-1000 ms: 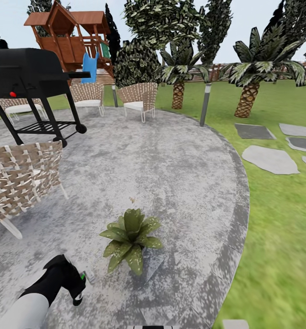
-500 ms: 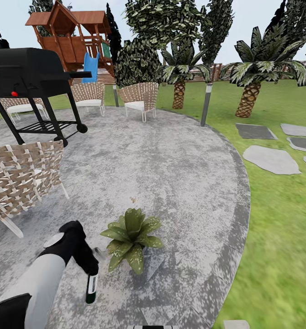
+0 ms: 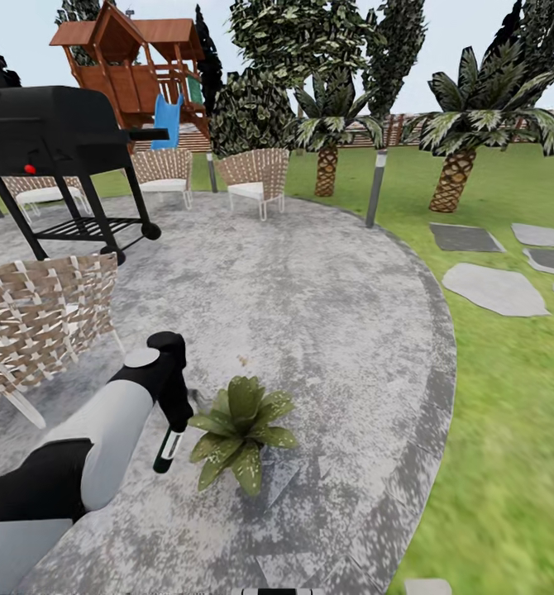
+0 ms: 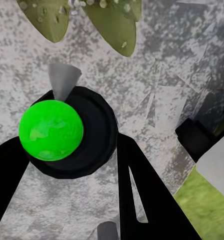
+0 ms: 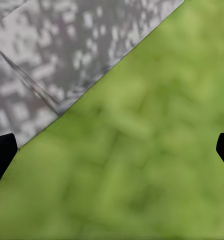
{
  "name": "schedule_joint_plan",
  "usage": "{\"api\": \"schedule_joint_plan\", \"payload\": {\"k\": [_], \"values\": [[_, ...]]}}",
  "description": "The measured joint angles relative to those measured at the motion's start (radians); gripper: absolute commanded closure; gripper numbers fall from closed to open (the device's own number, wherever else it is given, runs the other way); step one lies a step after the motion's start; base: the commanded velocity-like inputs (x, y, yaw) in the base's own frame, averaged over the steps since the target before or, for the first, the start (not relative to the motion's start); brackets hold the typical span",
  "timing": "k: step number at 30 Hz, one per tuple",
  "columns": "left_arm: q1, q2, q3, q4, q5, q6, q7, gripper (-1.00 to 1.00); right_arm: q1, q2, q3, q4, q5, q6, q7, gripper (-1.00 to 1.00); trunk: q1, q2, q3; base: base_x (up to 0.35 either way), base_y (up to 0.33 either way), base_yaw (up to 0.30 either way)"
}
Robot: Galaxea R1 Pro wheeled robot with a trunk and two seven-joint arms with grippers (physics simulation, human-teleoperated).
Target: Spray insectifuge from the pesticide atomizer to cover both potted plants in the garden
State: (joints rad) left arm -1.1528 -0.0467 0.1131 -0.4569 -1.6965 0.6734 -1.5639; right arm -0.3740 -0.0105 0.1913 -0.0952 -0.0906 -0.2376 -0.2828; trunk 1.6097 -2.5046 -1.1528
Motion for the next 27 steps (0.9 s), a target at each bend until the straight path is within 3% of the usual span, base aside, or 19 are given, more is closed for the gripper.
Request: {"api": "schedule_joint_plan", "payload": {"k": [2,10,14,23,27], "values": [[-0.002,-0.017,-0.001,0.000,-0.002,-0.001,0.000,1.00,0.000,0.000,0.000,0.000,0.000,0.000,0.000,-1.00,0.000,0.000,-0.002,0.000,0.000,0.206],[-0.003,-0.037,-0.002,0.010,-0.007,-0.001,0.000,1.00,0.000,0.000,0.000,0.000,0.000,0.000,0.000,-1.00,-0.001,0.000,-0.005,0.229,-0.004,0.070],[-0.003,-0.055,-0.002,0.010,-0.041,-0.001,0.000,1.00,0.000,0.000,0.000,0.000,0.000,0.000,0.000,-1.00,-0.001,0.000,-0.005,0.312,-0.110,0.001],[-0.003,-0.061,-0.004,0.011,-0.056,-0.006,0.000,1.00,0.000,0.000,0.000,0.000,0.000,-0.001,-0.001,-1.00,0.000,0.000,-0.005,0.245,-0.193,0.142],[0.004,-0.066,-0.058,0.041,-0.056,-0.012,0.000,1.00,0.000,0.000,0.000,0.000,0.000,-0.001,-0.001,-1.00,0.000,0.000,-0.005,0.197,-0.240,0.274]]}}
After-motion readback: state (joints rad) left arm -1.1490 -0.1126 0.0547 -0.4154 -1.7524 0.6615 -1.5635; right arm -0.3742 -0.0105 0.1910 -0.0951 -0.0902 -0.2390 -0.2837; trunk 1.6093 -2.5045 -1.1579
